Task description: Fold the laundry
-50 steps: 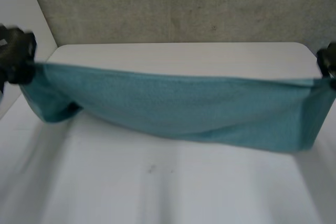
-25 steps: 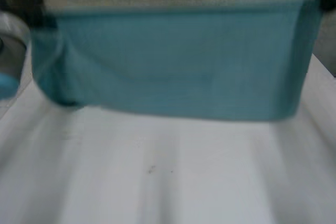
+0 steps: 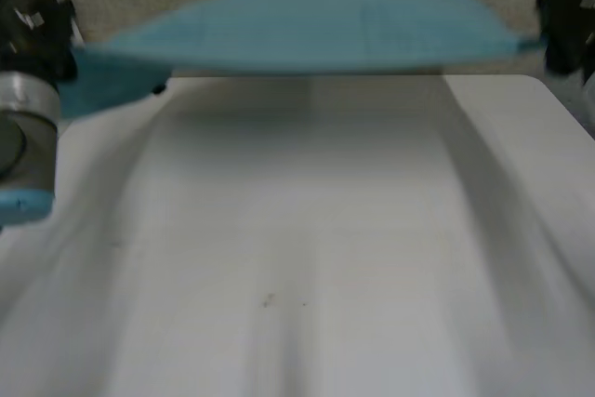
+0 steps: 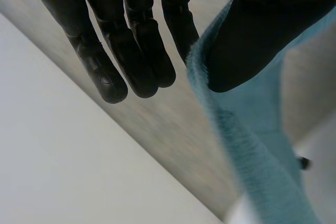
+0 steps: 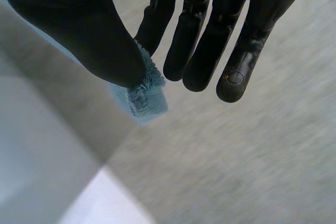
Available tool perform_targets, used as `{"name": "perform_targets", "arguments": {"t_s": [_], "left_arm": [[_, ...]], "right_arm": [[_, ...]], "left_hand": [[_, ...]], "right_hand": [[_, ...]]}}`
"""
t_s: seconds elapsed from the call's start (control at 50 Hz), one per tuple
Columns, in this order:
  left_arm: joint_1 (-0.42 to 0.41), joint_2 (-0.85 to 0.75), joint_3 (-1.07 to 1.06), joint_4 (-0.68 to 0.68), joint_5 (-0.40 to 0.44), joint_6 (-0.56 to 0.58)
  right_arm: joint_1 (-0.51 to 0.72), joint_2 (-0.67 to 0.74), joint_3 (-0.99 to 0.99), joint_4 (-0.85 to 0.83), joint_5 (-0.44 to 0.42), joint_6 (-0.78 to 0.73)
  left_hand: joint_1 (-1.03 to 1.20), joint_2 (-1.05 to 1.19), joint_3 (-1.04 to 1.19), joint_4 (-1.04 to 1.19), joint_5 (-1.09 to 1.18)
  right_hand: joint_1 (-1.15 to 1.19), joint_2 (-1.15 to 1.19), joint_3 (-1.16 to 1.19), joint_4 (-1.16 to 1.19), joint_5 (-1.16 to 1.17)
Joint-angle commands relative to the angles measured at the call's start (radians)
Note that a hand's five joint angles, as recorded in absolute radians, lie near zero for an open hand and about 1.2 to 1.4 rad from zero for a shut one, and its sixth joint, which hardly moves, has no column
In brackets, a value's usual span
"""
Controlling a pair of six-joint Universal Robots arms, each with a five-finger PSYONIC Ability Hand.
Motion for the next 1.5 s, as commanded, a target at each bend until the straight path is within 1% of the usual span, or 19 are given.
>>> {"name": "perform_targets", "arguments": {"t_s": [0.02,0.18,0.3,0.36,0.48,0.56,0.62,0.72,0.8,0.9,0.94,1.04,1.16,1.22,1.24,1.26,1.3,1.38,1.5], "left_arm": [[0.000,-0.081,-0.180,0.018,0.079,-0.010],[0.008,-0.096,-0.310,0.006,0.098,-0.008],[0.036,-0.026,-0.379,-0.040,0.096,-0.002],[0.043,0.068,-0.427,-0.146,0.098,0.004],[0.072,0.270,-0.457,-0.495,0.099,0.167],[0.114,0.379,-0.459,-0.693,0.113,0.312],[0.114,0.395,-0.459,-0.718,0.127,0.338],[0.122,0.390,-0.448,-0.674,0.202,0.346],[0.093,0.227,-0.400,-0.481,0.240,0.353],[0.030,0.043,-0.269,-0.292,0.234,0.347],[0.010,-0.076,-0.176,-0.187,0.217,0.347],[-0.029,-0.238,-0.030,-0.105,0.181,0.350],[-0.052,-0.297,0.036,-0.114,0.116,0.352],[-0.056,-0.293,0.026,-0.117,0.099,0.347],[-0.061,-0.287,0.014,-0.119,0.099,0.349],[-0.064,-0.274,-0.002,-0.119,0.099,0.346],[-0.064,-0.256,-0.019,-0.117,0.101,0.344],[-0.064,-0.222,-0.048,-0.117,0.101,0.343],[-0.062,-0.162,-0.114,-0.117,0.105,0.343]], "right_arm": [[0.000,0.126,0.095,0.008,-0.010,0.002],[-0.004,0.154,0.183,0.022,-0.016,-0.021],[-0.084,0.007,0.226,0.207,-0.039,-0.136],[-0.148,-0.045,0.247,0.374,-0.094,-0.261],[-0.304,-0.125,0.301,0.683,-0.129,-0.550],[-0.374,-0.142,0.319,0.775,-0.134,-0.676],[-0.398,-0.150,0.315,0.789,-0.145,-0.721],[-0.400,-0.150,0.299,0.739,-0.146,-0.685],[-0.357,-0.075,0.260,0.596,-0.143,-0.569],[-0.248,0.059,0.169,0.452,-0.099,-0.461],[-0.193,0.129,0.108,0.381,-0.033,-0.417],[-0.144,0.219,0.040,0.283,0.059,-0.392],[-0.109,0.270,0.039,0.248,0.078,-0.385],[-0.102,0.257,0.068,0.231,0.072,-0.336],[-0.102,0.229,0.085,0.231,0.066,-0.286],[-0.107,0.171,0.109,0.234,0.050,-0.221],[-0.110,0.121,0.129,0.235,0.026,-0.163],[-0.118,0.018,0.189,0.261,-0.075,0.007],[-0.119,-0.099,0.255,0.361,-0.172,0.121]], "left_hand": [[0.247,0.196,0.202,0.200,0.266],[0.247,0.196,0.202,0.200,0.266],[0.247,0.196,0.202,0.200,0.266],[0.247,0.196,0.202,0.200,0.266],[0.247,0.196,0.202,0.200,0.266],[0.247,0.196,0.202,0.200,0.266],[0.247,0.196,0.202,0.200,0.266],[0.247,0.196,0.202,0.200,0.266],[0.247,0.196,0.202,0.200,0.266],[0.247,0.196,0.202,0.200,0.266],[0.247,0.196,0.202,0.200,0.266],[0.247,0.196,0.202,0.200,0.266],[0.247,0.196,0.202,0.200,0.266],[0.247,0.196,0.202,0.200,0.266],[0.247,0.196,0.202,0.200,0.266],[0.247,0.196,0.202,0.200,0.266],[0.247,0.196,0.202,0.200,0.266],[0.247,0.196,0.202,0.200,0.266],[0.247,0.196,0.202,0.200,0.266]], "right_hand": [[0.426,0.211,0.209,0.203,0.229],[0.426,0.211,0.209,0.203,0.229],[0.426,0.211,0.209,0.203,0.229],[0.426,0.211,0.209,0.203,0.229],[0.426,0.211,0.209,0.203,0.229],[0.426,0.211,0.209,0.203,0.229],[0.426,0.211,0.209,0.203,0.229],[0.426,0.211,0.209,0.203,0.229],[0.426,0.211,0.209,0.203,0.229],[0.426,0.211,0.209,0.203,0.229],[0.426,0.211,0.209,0.203,0.229],[0.426,0.211,0.209,0.203,0.229],[0.426,0.211,0.209,0.203,0.229],[0.426,0.211,0.209,0.203,0.229],[0.212,-0.003,-0.005,-0.011,0.015],[-0.211,-0.427,-0.429,-0.435,-0.408],[-0.349,-0.565,-0.567,-0.573,-0.546],[-0.465,-0.681,-0.683,-0.689,-0.662],[-0.477,-0.693,-0.695,-0.701,-0.674]]}}
